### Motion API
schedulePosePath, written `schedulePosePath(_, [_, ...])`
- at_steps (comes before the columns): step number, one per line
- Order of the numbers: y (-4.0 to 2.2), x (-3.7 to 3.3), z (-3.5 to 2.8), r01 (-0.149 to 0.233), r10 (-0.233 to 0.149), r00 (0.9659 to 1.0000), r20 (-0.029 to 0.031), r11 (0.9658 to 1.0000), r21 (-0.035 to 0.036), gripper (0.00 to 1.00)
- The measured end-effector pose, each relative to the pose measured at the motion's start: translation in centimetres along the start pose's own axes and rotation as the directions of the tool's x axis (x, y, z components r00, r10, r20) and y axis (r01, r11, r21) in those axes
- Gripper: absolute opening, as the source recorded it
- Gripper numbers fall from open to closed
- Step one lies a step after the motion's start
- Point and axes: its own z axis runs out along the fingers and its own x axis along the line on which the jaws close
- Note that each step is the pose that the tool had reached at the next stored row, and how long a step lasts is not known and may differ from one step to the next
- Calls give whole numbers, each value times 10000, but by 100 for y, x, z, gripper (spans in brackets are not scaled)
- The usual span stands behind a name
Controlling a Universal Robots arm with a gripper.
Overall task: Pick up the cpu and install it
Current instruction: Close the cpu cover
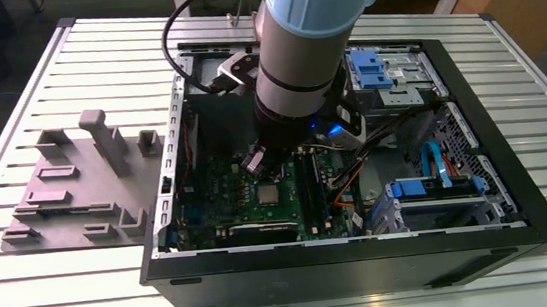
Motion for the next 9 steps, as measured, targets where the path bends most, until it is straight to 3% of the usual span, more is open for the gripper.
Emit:
schedulePosePath(3, [-3, -2, 3, 223, -223, 9997, -13, 9997, -16, 11])
schedulePosePath(4, [-4, -3, 6, 245, -244, 9997, 35, 9997, -60, 11])
schedulePosePath(7, [-6, -6, 6, 301, -288, 9989, 365, 9989, -362, 11])
schedulePosePath(9, [-7, -7, 7, 333, -303, 9980, 563, 9981, -526, 11])
